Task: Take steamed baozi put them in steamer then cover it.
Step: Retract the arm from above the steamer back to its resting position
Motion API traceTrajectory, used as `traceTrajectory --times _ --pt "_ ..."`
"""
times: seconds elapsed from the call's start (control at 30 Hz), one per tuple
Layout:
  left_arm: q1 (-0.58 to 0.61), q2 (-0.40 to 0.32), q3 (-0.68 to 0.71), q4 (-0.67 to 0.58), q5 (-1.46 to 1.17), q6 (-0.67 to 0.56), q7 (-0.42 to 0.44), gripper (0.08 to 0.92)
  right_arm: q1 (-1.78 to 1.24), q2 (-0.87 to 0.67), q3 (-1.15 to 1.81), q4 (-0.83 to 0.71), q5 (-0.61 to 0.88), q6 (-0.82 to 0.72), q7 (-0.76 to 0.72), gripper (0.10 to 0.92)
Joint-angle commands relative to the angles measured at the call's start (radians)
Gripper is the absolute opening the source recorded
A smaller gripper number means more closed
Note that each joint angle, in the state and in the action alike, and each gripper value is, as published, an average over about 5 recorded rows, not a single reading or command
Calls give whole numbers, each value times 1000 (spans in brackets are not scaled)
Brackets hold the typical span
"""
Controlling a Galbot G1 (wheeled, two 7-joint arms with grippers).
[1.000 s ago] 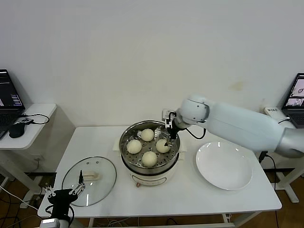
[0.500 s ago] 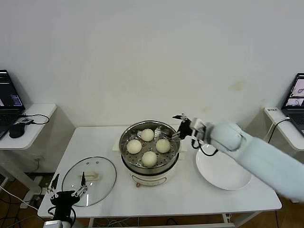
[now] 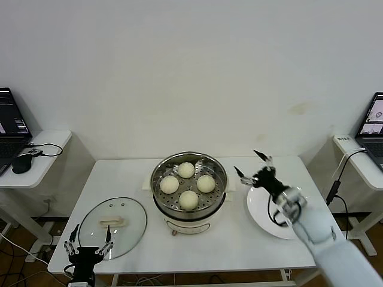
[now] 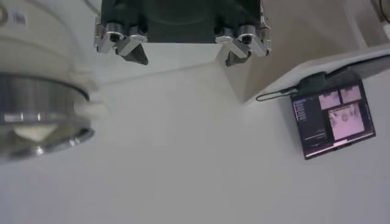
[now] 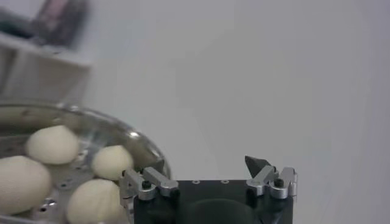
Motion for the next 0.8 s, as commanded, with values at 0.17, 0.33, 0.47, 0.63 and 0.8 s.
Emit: traceTrajectory --times 0.17,0.33,0.47,0.63,0.8 --pt "-9 108 -73 179 813 -160 20 823 -548 386 485 67 -151 194 19 823" --pt "-56 139 -77 219 1008 -172 41 823 -567 416 483 43 -127 192 14 823" --pt "-129 155 -59 272 1079 -164 68 823 -574 431 481 33 -133 190 17 823" --pt "-189 189 -35 341 1086 -145 108 823 -579 447 476 32 -154 192 21 823" --pt "-227 208 -16 395 1081 -143 114 823 -581 455 478 22 -163 197 22 823"
